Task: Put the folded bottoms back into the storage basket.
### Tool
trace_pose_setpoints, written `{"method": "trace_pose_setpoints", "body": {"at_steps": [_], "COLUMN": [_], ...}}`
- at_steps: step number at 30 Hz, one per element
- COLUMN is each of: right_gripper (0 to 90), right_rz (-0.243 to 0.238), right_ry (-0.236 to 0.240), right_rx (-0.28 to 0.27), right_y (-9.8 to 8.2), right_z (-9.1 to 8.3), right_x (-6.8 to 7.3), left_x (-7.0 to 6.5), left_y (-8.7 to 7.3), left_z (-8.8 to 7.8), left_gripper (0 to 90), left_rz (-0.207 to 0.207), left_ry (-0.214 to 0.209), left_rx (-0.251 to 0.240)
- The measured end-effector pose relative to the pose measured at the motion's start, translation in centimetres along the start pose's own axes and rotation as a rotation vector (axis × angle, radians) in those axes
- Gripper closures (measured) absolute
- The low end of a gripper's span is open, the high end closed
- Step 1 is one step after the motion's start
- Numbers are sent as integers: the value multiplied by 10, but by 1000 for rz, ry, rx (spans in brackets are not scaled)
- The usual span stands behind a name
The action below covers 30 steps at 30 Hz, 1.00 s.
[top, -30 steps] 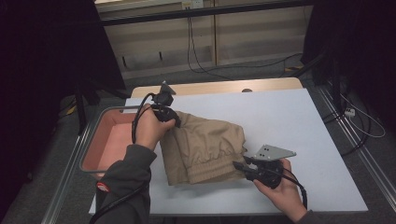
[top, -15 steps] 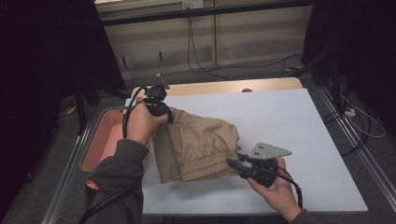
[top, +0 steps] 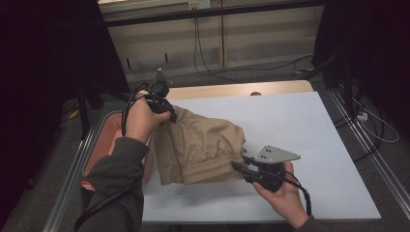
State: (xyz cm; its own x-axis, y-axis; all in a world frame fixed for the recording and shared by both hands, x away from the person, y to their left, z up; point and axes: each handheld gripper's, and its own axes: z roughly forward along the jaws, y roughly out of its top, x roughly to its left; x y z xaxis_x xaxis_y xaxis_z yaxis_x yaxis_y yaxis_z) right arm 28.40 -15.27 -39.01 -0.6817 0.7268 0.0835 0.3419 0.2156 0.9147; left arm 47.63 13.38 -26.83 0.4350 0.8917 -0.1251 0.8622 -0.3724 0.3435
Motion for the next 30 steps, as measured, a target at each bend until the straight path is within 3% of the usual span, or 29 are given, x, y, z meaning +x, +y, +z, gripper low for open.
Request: {"method": "trace_pose_setpoints", "body": {"at_steps": [20, 30], "right_gripper": [696, 696], "right_rz": [-13, -13], "right_ry": [13, 24], "right_rx": [-31, -43], "right_y": [14, 21], "right_z": [8, 13], "right_x": [6, 8], "left_x": [5, 10], "left_y": [6, 7], "left_z": [-20, -28], "left_gripper": [809, 809], "left_rz": [12, -2], "left_ry": [49, 60], "left_rx": [8, 4]}}
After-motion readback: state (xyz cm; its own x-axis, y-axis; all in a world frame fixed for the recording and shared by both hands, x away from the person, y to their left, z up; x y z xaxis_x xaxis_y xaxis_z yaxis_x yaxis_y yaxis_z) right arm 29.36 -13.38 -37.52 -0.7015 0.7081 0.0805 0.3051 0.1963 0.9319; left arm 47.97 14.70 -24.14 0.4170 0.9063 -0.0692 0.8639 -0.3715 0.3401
